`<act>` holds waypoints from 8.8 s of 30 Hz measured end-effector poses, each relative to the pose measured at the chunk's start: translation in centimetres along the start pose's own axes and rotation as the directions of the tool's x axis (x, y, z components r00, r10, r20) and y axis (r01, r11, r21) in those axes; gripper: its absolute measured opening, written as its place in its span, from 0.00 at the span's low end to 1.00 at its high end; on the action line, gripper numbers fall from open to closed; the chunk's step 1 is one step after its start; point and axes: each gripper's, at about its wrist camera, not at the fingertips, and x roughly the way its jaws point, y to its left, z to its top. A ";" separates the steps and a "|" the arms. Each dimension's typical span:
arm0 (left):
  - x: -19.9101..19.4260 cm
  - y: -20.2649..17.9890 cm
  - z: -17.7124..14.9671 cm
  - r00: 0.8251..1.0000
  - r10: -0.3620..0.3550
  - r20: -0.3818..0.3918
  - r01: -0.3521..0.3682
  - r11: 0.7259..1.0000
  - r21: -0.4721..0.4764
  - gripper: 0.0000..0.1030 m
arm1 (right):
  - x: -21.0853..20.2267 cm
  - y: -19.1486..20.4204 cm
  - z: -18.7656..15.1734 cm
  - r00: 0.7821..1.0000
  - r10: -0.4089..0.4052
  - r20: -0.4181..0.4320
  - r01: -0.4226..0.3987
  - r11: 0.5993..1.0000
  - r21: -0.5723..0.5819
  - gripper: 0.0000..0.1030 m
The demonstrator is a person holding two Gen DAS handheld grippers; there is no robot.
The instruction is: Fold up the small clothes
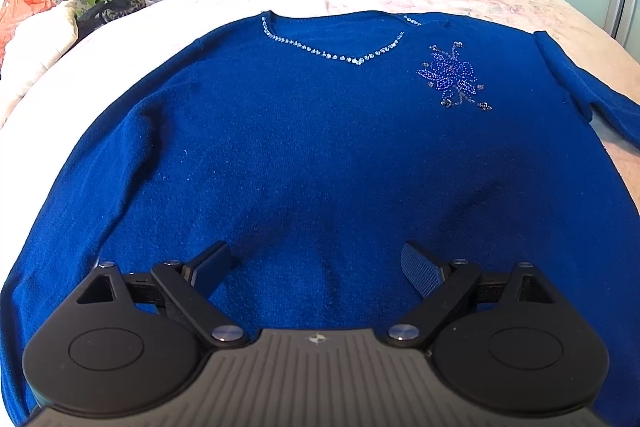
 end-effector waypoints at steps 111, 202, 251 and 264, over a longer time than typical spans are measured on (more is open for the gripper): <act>10.6 12.8 15.1 0.970 0.239 0.047 -0.229 0.961 -0.157 0.90 | 7.6 16.6 -23.3 0.900 -0.096 -0.425 -0.296 0.582 -0.757 0.15; 4.3 14.4 4.6 0.980 0.191 -0.051 -0.197 0.958 -0.210 0.90 | 12.3 21.5 -51.0 0.688 -0.224 -0.690 -0.605 0.347 -0.716 0.15; 2.3 17.7 1.9 0.967 0.236 -0.096 -0.254 0.924 -0.286 0.90 | 5.0 19.1 -53.6 0.696 -0.285 -0.659 -0.717 -0.231 -0.658 0.06; 0.7 18.2 1.4 0.957 0.272 -0.098 -0.289 0.907 -0.305 0.90 | 5.4 18.4 -53.5 0.619 -0.362 -0.697 -0.771 -0.110 -0.627 0.39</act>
